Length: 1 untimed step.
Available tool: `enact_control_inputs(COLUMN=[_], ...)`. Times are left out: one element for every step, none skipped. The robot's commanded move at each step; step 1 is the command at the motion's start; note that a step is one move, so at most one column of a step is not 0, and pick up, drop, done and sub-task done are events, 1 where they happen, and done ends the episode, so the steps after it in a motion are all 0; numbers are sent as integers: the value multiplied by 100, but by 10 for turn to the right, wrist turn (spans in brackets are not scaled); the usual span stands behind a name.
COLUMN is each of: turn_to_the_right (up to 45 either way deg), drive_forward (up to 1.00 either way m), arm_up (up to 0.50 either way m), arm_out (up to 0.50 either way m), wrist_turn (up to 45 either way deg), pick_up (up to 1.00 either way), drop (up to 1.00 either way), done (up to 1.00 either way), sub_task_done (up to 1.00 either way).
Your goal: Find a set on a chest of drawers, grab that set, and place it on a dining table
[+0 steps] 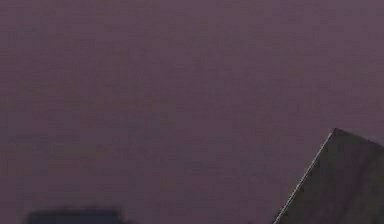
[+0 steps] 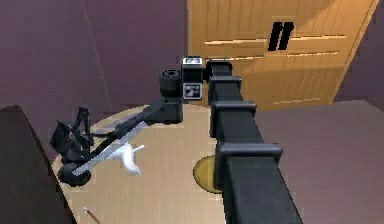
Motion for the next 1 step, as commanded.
enact_control_inputs(turn_to_the_right=[0], drive_forward=[0], arm_up=[0], arm_out=[0], wrist_turn=[-330], pick_up=[0], drop=[0], done=[0], sub_task_done=[0])
